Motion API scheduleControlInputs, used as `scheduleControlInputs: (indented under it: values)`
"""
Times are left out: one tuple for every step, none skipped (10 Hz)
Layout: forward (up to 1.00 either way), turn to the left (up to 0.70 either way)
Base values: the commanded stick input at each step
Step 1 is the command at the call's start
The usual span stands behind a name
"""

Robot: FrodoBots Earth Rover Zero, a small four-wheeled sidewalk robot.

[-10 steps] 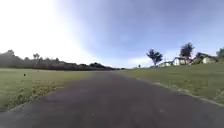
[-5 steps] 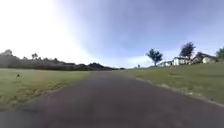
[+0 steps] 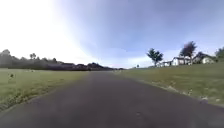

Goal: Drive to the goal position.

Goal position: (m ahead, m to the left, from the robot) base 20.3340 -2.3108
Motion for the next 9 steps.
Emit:
scheduleControlInputs:
  values:
    - [1.0,0.0]
    - [1.0,0.0]
    - [1.0,0.0]
    - [1.0,0.0]
    - [1.0,0.0]
    - [1.0,0.0]
    - [1.0,0.0]
    - [1.0,0.0]
    - [1.0,0.0]
